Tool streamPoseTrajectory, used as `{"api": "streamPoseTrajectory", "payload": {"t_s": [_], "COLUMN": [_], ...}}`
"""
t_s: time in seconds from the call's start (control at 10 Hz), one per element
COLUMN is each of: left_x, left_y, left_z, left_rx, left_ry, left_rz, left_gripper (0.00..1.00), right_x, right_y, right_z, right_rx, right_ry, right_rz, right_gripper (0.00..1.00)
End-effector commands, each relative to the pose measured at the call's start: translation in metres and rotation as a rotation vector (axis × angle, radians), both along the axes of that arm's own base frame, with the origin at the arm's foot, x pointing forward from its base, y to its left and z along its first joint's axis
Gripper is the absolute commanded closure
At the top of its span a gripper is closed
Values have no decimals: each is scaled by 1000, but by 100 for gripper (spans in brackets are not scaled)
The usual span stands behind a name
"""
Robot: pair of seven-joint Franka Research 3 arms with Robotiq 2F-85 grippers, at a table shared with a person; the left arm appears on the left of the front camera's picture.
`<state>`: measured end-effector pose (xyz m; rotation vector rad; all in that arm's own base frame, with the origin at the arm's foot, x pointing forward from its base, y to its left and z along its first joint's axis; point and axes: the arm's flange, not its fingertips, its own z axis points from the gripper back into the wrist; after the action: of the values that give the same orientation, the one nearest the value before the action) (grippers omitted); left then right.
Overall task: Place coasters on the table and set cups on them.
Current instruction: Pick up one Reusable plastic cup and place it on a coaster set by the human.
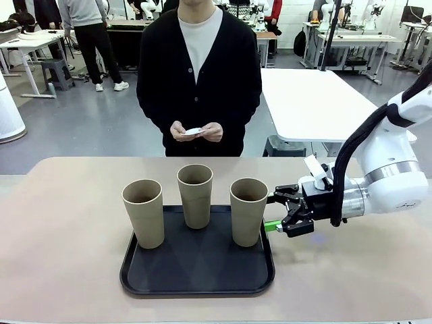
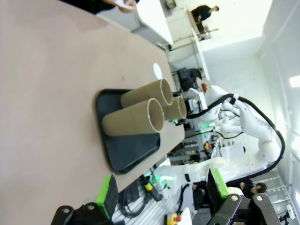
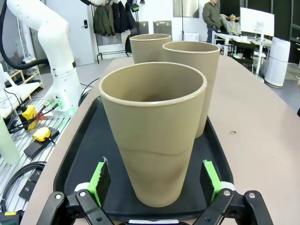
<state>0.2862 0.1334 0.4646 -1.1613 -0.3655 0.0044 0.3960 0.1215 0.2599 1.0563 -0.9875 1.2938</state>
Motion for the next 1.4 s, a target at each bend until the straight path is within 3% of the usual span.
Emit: {"api": "streamPoseTrajectory", "payload": {"t_s": [0.0,1.3], "left_x": [-1,-1], "left_y": [1,1], "left_z": [1,1], "left_rx": [-7,-7], "left_ry": [-11,-11], "left_rz": [0,0], "left_gripper": [0,0], "right_x": [6,16], "right_y": [7,31], "right_z": [-4,-24], "right_rx": [27,38], "right_ry": [-31,16], "right_rz": [-23,-10], "right_gripper": [0,0]}}
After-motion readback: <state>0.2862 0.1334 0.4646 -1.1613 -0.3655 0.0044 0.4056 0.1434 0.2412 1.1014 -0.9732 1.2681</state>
